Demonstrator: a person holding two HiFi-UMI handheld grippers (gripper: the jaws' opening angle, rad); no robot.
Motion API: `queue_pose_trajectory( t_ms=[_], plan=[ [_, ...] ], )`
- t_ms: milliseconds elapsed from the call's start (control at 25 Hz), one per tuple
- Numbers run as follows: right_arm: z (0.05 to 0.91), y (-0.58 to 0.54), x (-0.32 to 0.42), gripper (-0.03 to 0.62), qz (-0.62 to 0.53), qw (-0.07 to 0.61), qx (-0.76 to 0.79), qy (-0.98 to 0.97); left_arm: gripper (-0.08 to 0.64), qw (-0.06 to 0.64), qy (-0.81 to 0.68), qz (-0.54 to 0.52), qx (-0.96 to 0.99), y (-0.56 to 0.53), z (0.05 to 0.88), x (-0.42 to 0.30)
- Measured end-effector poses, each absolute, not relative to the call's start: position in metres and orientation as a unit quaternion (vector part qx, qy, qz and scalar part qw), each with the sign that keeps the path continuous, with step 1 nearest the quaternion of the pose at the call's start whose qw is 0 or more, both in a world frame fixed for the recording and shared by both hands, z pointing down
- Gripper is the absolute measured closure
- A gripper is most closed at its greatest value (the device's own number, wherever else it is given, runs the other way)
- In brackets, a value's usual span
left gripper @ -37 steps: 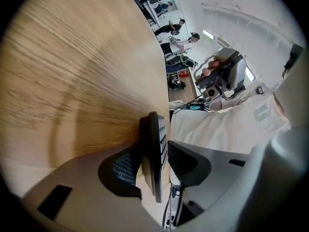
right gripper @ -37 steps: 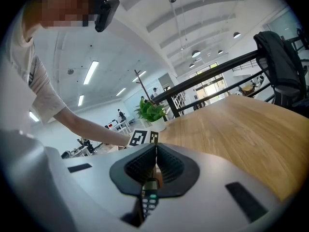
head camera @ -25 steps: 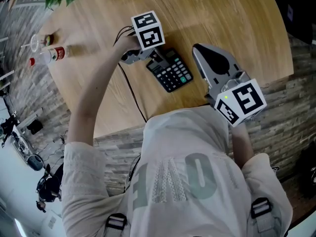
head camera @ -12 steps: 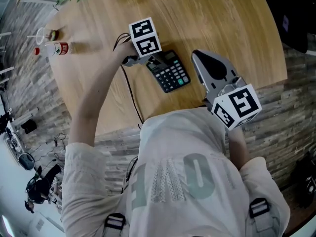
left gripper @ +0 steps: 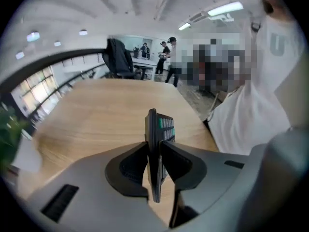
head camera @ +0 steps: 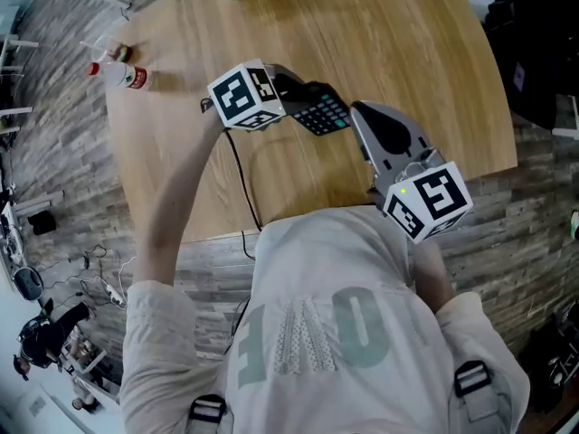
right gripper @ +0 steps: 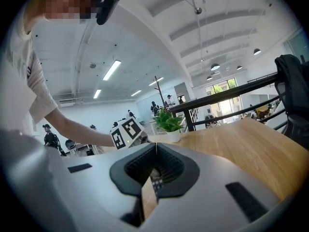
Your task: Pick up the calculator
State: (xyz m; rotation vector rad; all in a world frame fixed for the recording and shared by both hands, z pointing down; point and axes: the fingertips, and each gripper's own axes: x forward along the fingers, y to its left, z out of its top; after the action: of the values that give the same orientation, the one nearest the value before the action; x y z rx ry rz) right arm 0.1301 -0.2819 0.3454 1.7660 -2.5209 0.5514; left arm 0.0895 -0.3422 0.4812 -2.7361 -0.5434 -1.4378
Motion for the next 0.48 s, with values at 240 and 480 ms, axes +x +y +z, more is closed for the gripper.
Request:
queue_pose_trajectory(
  t_ms=[240,480],
  plan=[
    [0.318,-0.288,0.123,0.572,0.136,-0.002,0.555,-0.821,0.462,0.193,0.118,-0.354,-0.907,-0.416,0.391,0.099],
    [0.312,-0.293,0.114,0.572,0.122,-0.002,0.561,-0.819,0.462,0.238,0.349,-0.185,-0.887,-0.429,0.286,0.052]
  ],
)
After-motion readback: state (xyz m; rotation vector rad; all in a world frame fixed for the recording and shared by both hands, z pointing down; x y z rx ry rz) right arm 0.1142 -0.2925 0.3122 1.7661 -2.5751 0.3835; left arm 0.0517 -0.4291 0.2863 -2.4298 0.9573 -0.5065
